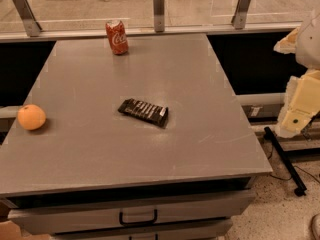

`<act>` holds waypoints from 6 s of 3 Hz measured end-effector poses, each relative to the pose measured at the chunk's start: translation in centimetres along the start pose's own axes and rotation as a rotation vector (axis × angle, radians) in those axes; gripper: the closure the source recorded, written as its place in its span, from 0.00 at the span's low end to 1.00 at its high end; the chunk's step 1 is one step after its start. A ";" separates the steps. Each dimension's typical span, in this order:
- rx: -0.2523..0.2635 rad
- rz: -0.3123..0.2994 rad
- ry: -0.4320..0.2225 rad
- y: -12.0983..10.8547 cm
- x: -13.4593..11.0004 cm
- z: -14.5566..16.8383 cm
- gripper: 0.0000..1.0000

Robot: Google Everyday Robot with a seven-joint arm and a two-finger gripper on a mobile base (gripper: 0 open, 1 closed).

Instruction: Move rxbar chocolate near coke can

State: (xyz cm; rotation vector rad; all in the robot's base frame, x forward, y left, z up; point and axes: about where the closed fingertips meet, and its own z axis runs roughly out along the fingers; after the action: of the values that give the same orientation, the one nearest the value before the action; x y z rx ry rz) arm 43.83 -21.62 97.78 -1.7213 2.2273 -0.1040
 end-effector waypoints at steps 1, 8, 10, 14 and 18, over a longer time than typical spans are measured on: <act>0.000 0.000 0.000 0.0 0.0 0.0 0.00; -0.109 -0.048 -0.350 -0.3 -18.2 18.1 0.10; -0.136 -0.031 -0.384 0.3 -20.6 18.9 0.51; -0.165 -0.037 -0.416 0.9 -21.3 17.7 0.66; -0.182 -0.039 -0.451 0.2 -21.4 19.3 0.00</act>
Offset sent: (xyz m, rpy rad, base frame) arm 0.0113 0.0282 -0.0198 0.0717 -0.0042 0.0933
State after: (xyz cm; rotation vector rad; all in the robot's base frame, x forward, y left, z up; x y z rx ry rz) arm 54.11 1.51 84.00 -1.6741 1.9150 0.4476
